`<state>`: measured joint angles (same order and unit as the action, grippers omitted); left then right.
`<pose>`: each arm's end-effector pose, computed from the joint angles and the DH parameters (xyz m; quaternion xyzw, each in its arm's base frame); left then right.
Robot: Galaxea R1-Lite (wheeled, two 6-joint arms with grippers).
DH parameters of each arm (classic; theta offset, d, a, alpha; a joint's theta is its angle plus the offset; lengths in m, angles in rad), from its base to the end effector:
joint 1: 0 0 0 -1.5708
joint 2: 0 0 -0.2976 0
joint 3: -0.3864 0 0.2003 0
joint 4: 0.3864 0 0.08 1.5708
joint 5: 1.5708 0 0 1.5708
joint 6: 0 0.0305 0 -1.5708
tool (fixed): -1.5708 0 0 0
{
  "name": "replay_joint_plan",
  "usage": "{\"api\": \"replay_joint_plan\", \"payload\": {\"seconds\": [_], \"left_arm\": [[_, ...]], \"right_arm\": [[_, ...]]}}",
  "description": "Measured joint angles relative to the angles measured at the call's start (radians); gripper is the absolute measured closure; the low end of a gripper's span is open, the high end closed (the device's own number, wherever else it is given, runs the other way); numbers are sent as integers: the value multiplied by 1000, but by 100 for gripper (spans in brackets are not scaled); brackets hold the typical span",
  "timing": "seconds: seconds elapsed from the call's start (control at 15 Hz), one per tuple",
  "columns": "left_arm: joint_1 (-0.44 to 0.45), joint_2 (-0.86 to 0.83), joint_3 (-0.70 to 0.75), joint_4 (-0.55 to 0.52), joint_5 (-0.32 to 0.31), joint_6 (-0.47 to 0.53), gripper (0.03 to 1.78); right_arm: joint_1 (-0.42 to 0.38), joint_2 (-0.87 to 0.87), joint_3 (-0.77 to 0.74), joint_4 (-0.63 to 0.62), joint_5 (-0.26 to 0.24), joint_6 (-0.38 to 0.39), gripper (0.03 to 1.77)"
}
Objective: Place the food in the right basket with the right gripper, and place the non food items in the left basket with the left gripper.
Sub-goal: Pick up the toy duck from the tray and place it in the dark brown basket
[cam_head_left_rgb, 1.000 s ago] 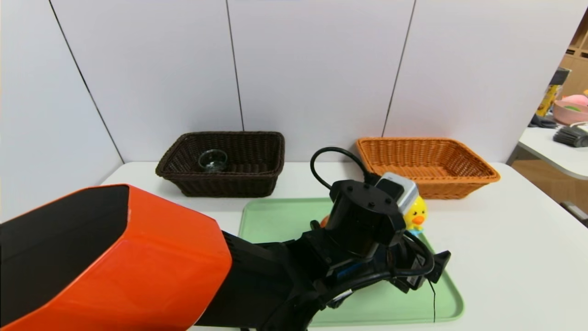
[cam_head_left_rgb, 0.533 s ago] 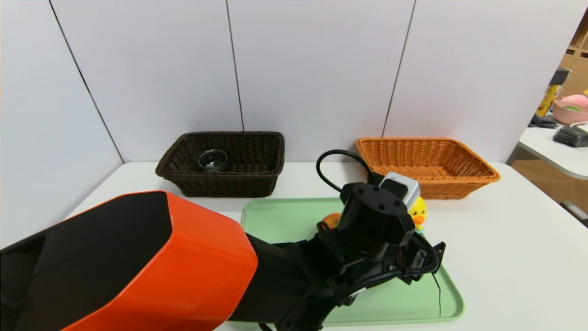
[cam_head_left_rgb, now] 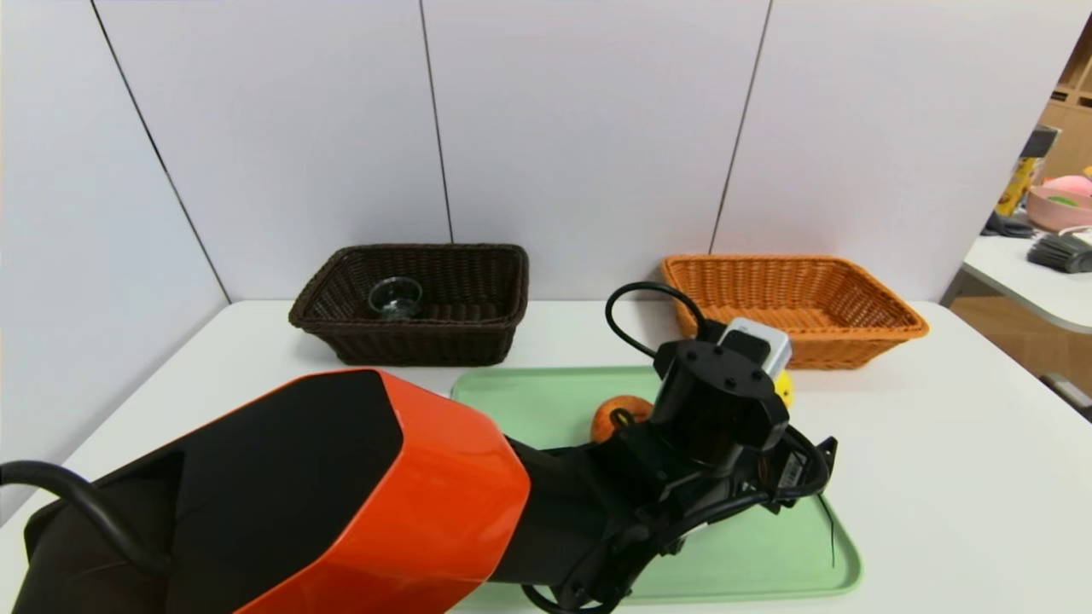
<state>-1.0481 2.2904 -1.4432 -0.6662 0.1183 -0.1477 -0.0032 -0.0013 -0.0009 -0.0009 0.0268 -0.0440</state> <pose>0.2448 -0.4176 0.1149 -0.0160 0.1082 -0.4397 0.8915 -0.0017 0.0008 0.0758 -0.0220 -0.0018 0.0118 0.9997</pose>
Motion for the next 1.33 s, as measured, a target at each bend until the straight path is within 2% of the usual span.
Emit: {"api": "replay_joint_plan", "payload": {"seconds": [0.47,0.67,0.8,1.33], "left_arm": [[9,49,-29,-3,40,-10,12],[15,68,-44,-42,47,-11,12],[17,76,-49,-53,74,-16,12],[21,98,-77,-52,77,-19,12]], "right_arm": [[0,0,0,0,0,0,10],[0,0,0,0,0,0,10],[0,0,0,0,0,0,10],[0,0,0,-1,0,0,10]]}}
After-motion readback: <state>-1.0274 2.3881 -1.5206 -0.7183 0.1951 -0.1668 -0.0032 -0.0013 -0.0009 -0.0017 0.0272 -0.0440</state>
